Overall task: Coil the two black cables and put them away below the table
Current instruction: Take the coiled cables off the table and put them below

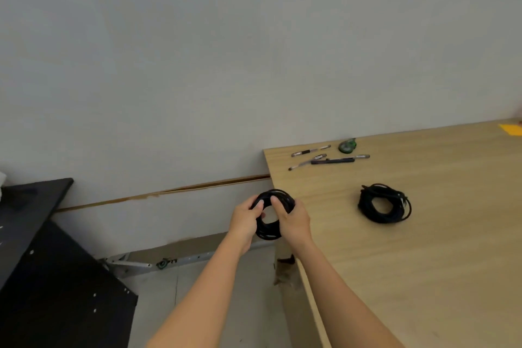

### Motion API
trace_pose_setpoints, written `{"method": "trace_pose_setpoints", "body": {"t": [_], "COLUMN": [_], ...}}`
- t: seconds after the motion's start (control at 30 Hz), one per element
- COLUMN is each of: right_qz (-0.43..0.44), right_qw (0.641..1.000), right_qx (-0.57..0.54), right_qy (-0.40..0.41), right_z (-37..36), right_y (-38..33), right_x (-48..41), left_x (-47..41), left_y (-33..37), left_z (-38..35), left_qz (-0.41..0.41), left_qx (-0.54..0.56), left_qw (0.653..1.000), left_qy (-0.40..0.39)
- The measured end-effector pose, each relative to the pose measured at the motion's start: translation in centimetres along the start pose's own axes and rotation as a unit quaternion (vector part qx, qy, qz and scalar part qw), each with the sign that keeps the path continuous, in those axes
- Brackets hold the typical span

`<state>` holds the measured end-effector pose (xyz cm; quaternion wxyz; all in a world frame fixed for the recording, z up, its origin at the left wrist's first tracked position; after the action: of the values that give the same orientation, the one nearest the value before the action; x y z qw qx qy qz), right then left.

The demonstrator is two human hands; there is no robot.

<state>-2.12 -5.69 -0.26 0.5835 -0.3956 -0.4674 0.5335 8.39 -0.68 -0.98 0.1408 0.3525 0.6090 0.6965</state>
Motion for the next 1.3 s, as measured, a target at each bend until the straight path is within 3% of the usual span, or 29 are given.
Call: {"method": "trace_pose_setpoints", "body": {"t": [0.3,0.63,0.87,1.07,1.2,1.3], "right_qz": [-0.027,-0.028,-0.014,-0.018,-0.017,0.022], "right_qw": [0.994,0.974,0.966,0.953,0.954,0.952], "right_qx": [0.093,0.203,0.195,0.264,0.276,0.278], "right_qy": [-0.054,0.093,0.17,0.15,0.119,0.129], "right_z": [-3.6,-6.5,-5.0,-3.9,-3.5,-3.4], "right_y": [8.5,17.4,18.0,17.7,17.6,18.2], "right_x": [4.8,2.9,2.2,2.7,3.1,2.8], "left_x": [-1.7,-5.1,-5.6,-6.0,-5.5,-5.6], "left_y": [-9.0,-17.3,-18.0,-18.9,-19.4,-19.7], "left_z": [4.2,0.9,-1.7,-2.2,-2.6,-3.0], "left_qz": [-0.01,-0.03,-0.049,-0.057,0.066,0.054], "left_qx": [-0.101,-0.123,-0.145,-0.236,-0.09,-0.06], "left_qw": [0.994,0.99,0.983,0.965,0.981,0.983], "left_qy": [-0.034,-0.068,-0.105,-0.096,-0.159,-0.167]}}
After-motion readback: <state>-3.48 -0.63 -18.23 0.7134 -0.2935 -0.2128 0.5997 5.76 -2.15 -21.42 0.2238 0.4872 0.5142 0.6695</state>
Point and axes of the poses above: each hand's wrist, its own x-axis away from the middle knuckle, its own z-axis out of the back of the hand, y = z × x, the point moved 3 cm from there along -x, towards the middle knuckle, and after that the axes turned 15 degrees about y, right-handed, at the moved point
